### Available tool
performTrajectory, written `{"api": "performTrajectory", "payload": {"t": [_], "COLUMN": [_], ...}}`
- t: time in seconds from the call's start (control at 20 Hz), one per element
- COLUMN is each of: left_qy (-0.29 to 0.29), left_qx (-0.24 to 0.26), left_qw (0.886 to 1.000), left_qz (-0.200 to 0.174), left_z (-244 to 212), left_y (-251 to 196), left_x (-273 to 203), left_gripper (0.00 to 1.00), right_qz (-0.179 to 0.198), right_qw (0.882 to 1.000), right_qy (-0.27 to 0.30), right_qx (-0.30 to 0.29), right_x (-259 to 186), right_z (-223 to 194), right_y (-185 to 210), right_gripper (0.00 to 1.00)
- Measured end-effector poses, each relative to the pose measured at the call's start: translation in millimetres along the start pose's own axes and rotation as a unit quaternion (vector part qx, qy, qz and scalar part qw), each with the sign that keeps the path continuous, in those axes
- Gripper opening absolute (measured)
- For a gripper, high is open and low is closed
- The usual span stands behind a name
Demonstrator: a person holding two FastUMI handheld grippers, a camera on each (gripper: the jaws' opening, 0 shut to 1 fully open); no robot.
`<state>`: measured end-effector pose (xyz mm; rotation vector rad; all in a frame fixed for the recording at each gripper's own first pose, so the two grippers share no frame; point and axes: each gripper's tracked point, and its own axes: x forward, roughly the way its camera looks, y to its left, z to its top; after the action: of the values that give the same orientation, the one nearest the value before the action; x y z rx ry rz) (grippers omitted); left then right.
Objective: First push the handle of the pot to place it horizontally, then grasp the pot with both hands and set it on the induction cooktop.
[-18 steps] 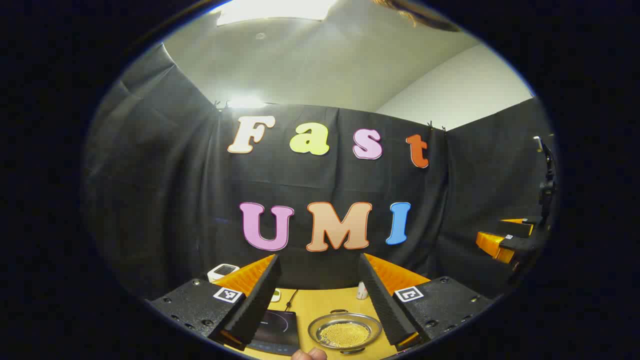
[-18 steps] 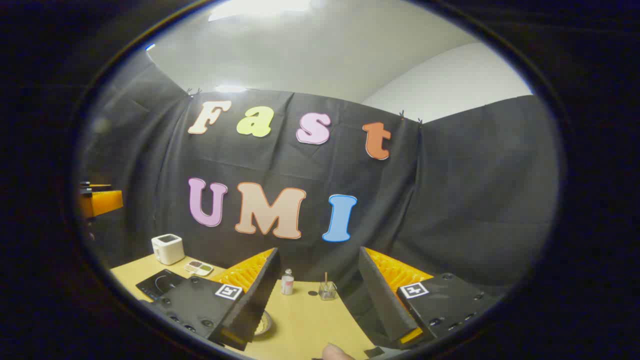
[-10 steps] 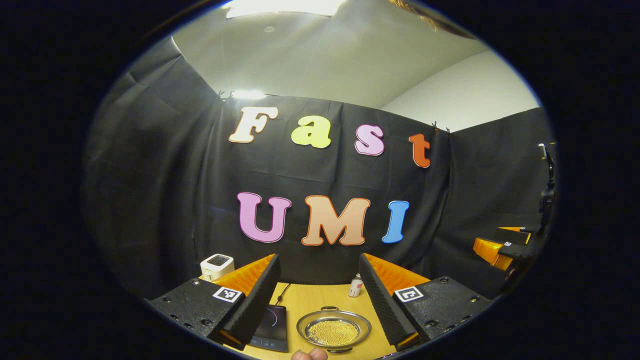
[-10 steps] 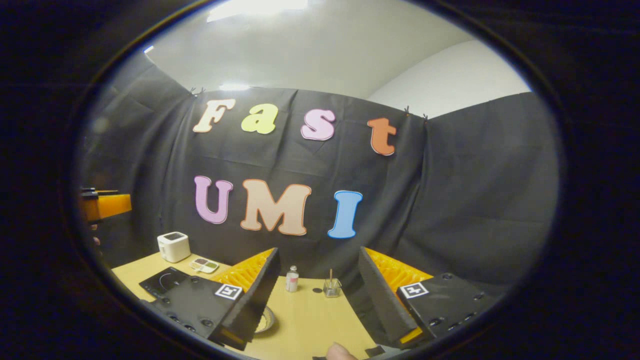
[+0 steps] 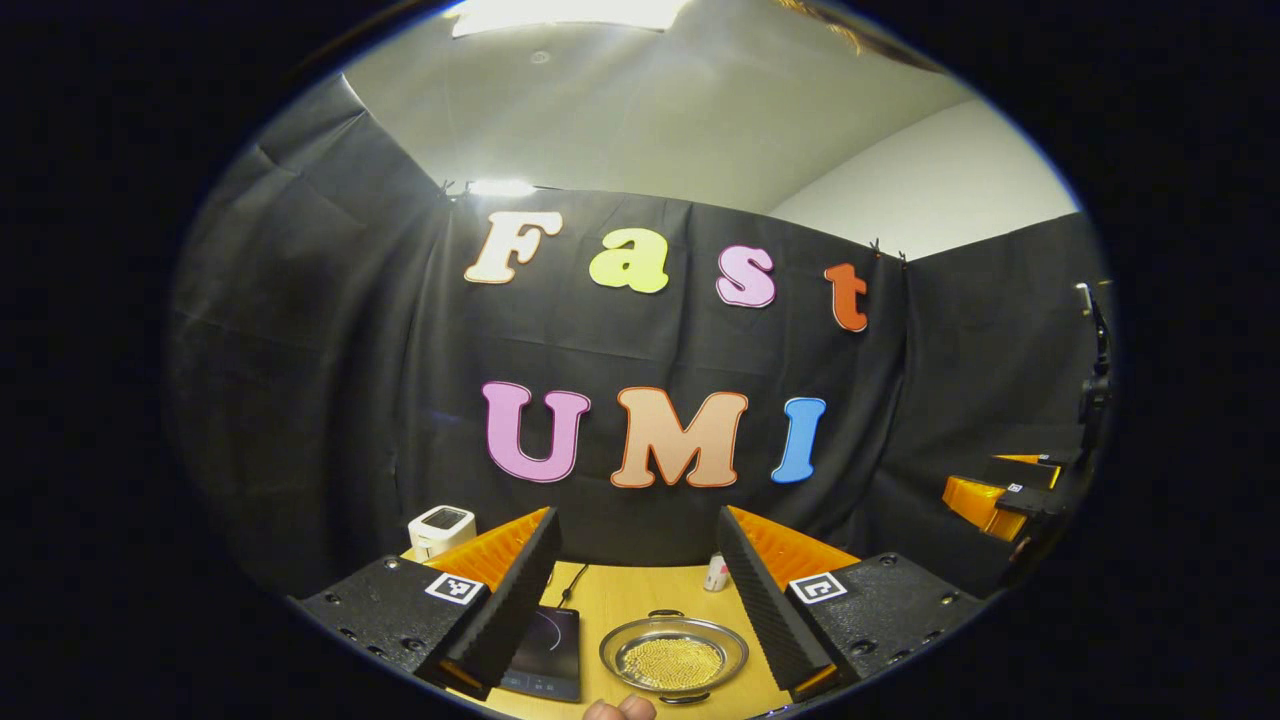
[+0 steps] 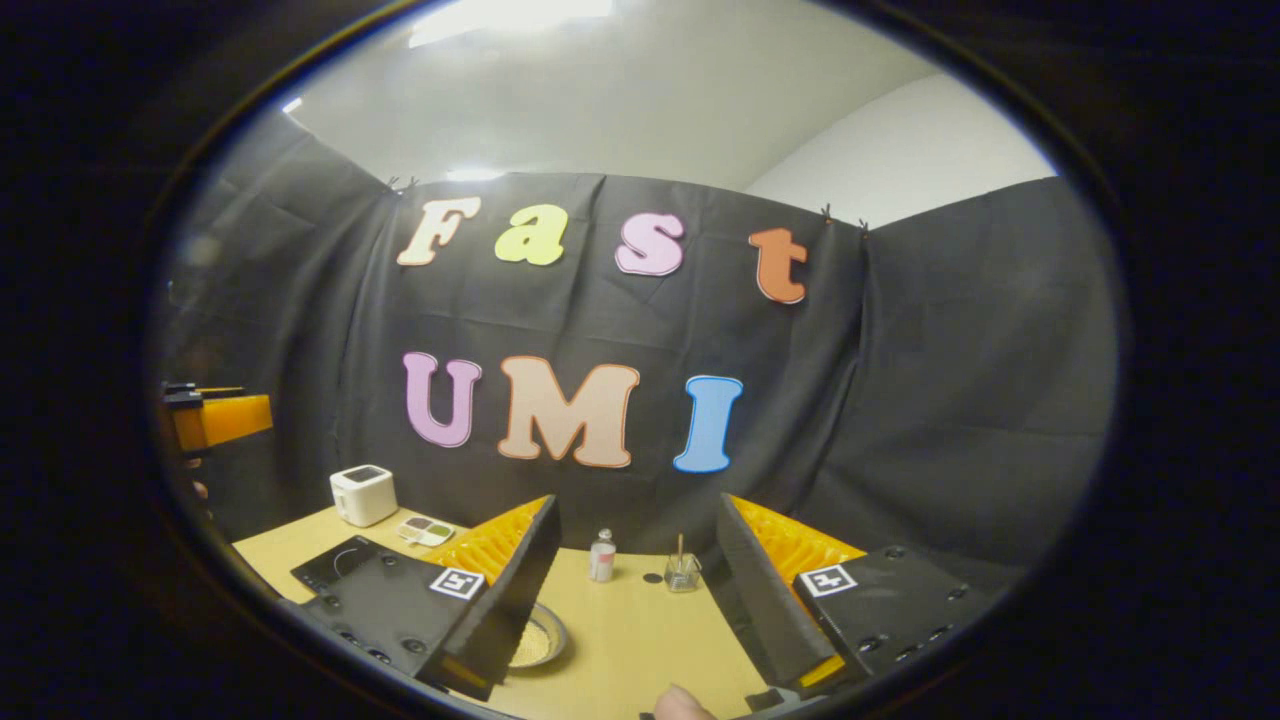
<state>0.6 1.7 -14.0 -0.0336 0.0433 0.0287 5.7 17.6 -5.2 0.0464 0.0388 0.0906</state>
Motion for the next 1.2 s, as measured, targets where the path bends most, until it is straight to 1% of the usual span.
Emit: {"api": "performTrajectory", "payload": {"t": [0.05, 0.1, 0.2, 0.25, 0.3, 0.45, 0.5, 0.55, 0.6, 0.65, 0.7, 0.8, 0.85, 0.9, 0.95, 1.0, 1.05, 1.1, 1.15, 1.2], "left_qy": [0.0, -0.001, 0.002, 0.003, 0.003, 0.003, 0.004, 0.002, 0.002, 0.002, 0.002, 0.002, 0.004, 0.005, 0.006, 0.007, 0.008, 0.006, 0.006, 0.005], "left_qx": [-0.001, -0.001, -0.002, -0.002, -0.004, -0.001, 0.0, 0.001, 0.002, 0.004, 0.004, 0.008, 0.008, 0.006, 0.003, 0.0, -0.002, -0.003, -0.003, -0.003], "left_qw": [1.0, 1.0, 1.0, 1.0, 1.0, 1.0, 1.0, 1.0, 1.0, 1.0, 1.0, 1.0, 1.0, 1.0, 1.0, 1.0, 1.0, 1.0, 1.0, 1.0], "left_qz": [0.0, 0.001, 0.004, 0.006, 0.007, 0.01, 0.01, 0.011, 0.012, 0.012, 0.012, 0.013, 0.014, 0.014, 0.013, 0.01, 0.007, 0.003, 0.002, 0.0], "left_z": [0.9, -0.1, -3.6, -3.3, -2.6, -4.4, -5.0, -4.8, -3.2, -4.2, -5.5, -6.8, -8.2, -9.7, -12.4, -14.2, -13.6, -13.6, -13.4, -12.2], "left_y": [0.7, 2.0, 6.2, 9.1, 11.8, 17.5, 19.2, 21.3, 23.6, 25.6, 28.2, 34.4, 37.8, 40.5, 41.4, 43.1, 44.4, 46.6, 49.7, 52.6], "left_x": [-0.8, -1.2, -2.3, -2.8, -3.4, -5.1, -4.9, -4.4, -5.5, -6.9, -7.8, -9.7, -10.8, -12.1, -13.7, -15.0, -15.0, -15.1, -15.7, -16.7], "left_gripper": [0.92, 0.95, 0.95, 0.92, 0.92, 0.92, 0.95, 0.95, 0.95, 0.92, 0.92, 0.92, 0.92, 0.95, 0.95, 0.92, 0.92, 0.92, 0.95, 0.92], "right_qz": [0.001, 0.002, 0.007, 0.008, 0.01, 0.018, 0.021, 0.02, 0.024, 0.031, 0.029, 0.03, 0.036, 0.042, 0.054, 0.065, 0.07, 0.075, 0.074, 0.068], "right_qw": [1.0, 1.0, 1.0, 1.0, 1.0, 1.0, 1.0, 1.0, 1.0, 0.999, 0.999, 0.999, 0.998, 0.998, 0.996, 0.995, 0.994, 0.992, 0.991, 0.991], "right_qy": [0.0, 0.002, 0.006, 0.008, 0.008, 0.011, 0.012, 0.012, 0.014, 0.018, 0.024, 0.034, 0.037, 0.043, 0.056, 0.067, 0.076, 0.083, 0.092, 0.098], "right_qx": [0.0, 0.0, 0.001, 0.001, 0.003, 0.006, 0.007, 0.008, 0.012, 0.018, 0.019, 0.022, 0.026, 0.031, 0.035, 0.039, 0.044, 0.051, 0.058, 0.063], "right_x": [1.4, 2.2, 2.5, 2.7, 3.0, 3.6, 4.6, 5.1, 5.0, 5.3, 9.7, 10.8, 8.4, 24.8, 21.2, 14.6, 14.8, 7.6, 13.1, 14.0], "right_z": [1.0, -0.4, -2.6, -2.6, -3.3, -3.3, -3.9, -3.2, -4.9, -7.2, -11.7, -17.5, -19.4, -28.3, -32.8, -38.5, -40.9, -44.5, -51.2, -56.0], "right_y": [1.5, 2.4, 6.6, 8.9, 11.3, 22.2, 26.4, 28.6, 31.8, 39.1, 44.9, 52.3, 59.0, 67.1, 78.4, 88.9, 98.0, 104.1, 108.8, 111.3], "right_gripper": [0.96, 0.98, 0.93, 0.92, 0.94, 0.94, 0.94, 0.91, 0.84, 0.77, 0.77, 0.37, 0.29, 0.25, 0.22, 0.05, 0.06, 0.02, 0.0, 0.02]}}
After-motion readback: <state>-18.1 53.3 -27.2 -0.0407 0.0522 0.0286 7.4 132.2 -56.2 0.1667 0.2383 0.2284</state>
